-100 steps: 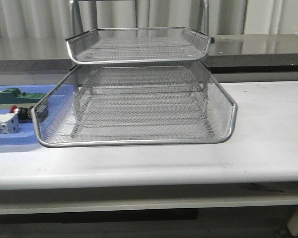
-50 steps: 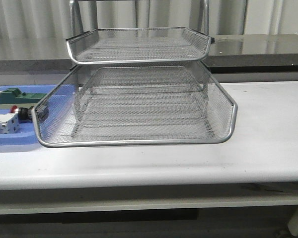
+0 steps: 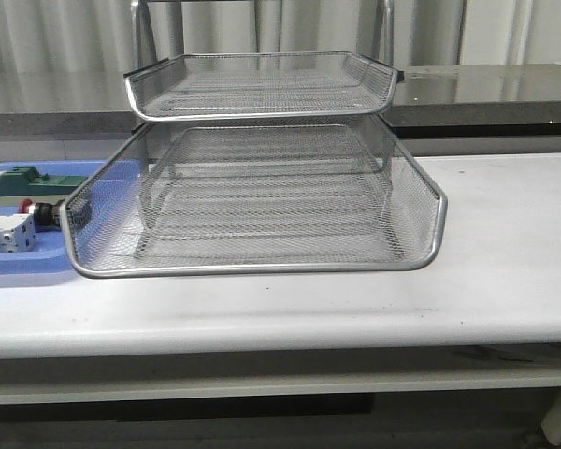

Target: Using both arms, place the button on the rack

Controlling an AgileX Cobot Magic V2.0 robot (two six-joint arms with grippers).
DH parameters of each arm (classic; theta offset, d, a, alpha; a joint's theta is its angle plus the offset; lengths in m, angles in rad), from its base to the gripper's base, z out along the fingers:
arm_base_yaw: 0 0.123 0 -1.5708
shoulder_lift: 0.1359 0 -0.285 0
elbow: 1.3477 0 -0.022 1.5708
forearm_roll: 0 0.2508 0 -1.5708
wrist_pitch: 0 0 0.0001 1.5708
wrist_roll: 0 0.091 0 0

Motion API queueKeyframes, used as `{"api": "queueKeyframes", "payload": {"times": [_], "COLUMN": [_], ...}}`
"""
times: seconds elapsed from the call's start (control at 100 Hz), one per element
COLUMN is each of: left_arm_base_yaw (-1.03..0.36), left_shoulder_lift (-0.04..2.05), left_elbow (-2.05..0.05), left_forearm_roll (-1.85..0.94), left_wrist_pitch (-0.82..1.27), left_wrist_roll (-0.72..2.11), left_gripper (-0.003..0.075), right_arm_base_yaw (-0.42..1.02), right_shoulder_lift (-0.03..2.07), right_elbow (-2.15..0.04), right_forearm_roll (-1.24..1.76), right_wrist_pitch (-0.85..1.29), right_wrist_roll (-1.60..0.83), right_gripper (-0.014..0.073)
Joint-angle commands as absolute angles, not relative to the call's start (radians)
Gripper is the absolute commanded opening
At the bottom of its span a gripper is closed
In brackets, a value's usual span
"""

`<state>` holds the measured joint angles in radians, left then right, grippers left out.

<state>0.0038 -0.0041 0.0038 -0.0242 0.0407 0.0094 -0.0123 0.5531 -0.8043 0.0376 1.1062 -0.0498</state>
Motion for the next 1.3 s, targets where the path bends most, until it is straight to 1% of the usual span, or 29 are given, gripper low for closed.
{"api": "queueKeyframes", "payload": {"times": [0.0,0.2,0.3,0.41,0.54,0.64,0.77,1.07,1.2,1.29], "left_arm_base_yaw": [0.004,0.004,0.004,0.004,0.004,0.004,0.004,0.004,0.004,0.004], "left_shoulder_lift": [-0.036,-0.036,-0.036,-0.014,0.064,0.174,0.331,0.795,1.018,1.161], "left_elbow": [0.037,0.022,-0.016,-0.094,-0.226,-0.336,-0.474,-0.843,-1.027,-1.143], "left_forearm_roll": [-0.030,-0.037,-0.090,-0.159,-0.168,-0.168,-0.168,-0.154,-0.154,-0.154], "left_wrist_pitch": [-0.049,-0.051,-0.042,0.000,0.120,0.209,0.270,0.388,0.551,0.623], "left_wrist_roll": [0.000,0.000,0.000,0.000,0.000,0.000,0.000,0.008,0.011,0.056], "left_gripper": [-0.0020,-0.0020,-0.0020,-0.0020,-0.0020,-0.0020,-0.0020,-0.0020,-0.0020,-0.0020], "right_arm_base_yaw": [-0.019,-0.019,-0.019,-0.019,-0.019,-0.019,-0.019,-0.004,-0.004,-0.004], "right_shoulder_lift": [0.556,0.556,0.556,0.556,0.556,0.556,0.556,0.556,0.556,0.556], "right_elbow": [-0.841,-0.841,-0.841,-0.841,-0.841,-0.841,-0.841,-0.841,-0.841,-0.841], "right_forearm_roll": [0.028,0.028,0.028,0.028,0.028,0.028,0.028,0.028,0.028,0.028], "right_wrist_pitch": [1.054,1.054,1.054,1.054,1.054,1.054,1.054,1.054,1.054,1.054], "right_wrist_roll": [-0.052,-0.052,-0.052,-0.052,-0.052,-0.052,-0.052,-0.052,-0.052,-0.052], "right_gripper": [-0.0071,-0.0071,-0.0071,-0.0071,-0.0071,-0.0071,-0.0071,-0.0071,-0.0071,-0.0071]}}
